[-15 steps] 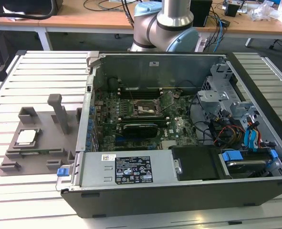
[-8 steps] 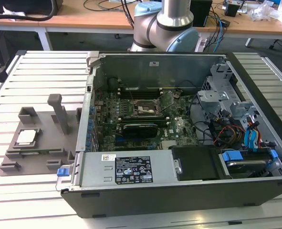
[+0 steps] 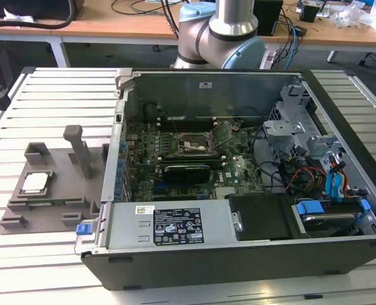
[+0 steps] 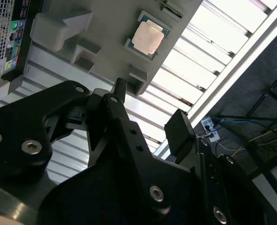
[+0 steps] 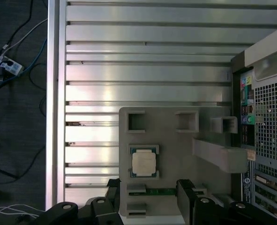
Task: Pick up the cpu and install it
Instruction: 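Pick up the cpu and move it towards the insertion slot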
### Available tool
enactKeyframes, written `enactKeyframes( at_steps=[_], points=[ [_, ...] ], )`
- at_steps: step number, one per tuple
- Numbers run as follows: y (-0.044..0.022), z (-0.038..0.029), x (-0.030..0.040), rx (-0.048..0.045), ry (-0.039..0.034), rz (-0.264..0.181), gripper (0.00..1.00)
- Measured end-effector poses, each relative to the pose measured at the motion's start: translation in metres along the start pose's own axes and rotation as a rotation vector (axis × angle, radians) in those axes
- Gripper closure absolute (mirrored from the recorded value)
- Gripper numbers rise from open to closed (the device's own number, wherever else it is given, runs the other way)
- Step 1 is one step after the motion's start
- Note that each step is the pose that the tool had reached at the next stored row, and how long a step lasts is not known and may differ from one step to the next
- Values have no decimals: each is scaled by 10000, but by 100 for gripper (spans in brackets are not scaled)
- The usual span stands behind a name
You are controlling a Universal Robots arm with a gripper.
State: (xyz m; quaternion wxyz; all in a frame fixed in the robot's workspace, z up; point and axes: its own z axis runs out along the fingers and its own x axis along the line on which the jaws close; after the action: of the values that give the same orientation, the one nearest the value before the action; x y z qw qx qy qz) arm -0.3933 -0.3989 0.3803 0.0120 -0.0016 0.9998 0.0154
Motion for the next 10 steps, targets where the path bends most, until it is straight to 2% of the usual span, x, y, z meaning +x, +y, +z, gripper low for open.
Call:
enactKeyframes(
  at_steps=[10],
  points=[
    [-1,36,1,0,1,0,40]
  ],
)
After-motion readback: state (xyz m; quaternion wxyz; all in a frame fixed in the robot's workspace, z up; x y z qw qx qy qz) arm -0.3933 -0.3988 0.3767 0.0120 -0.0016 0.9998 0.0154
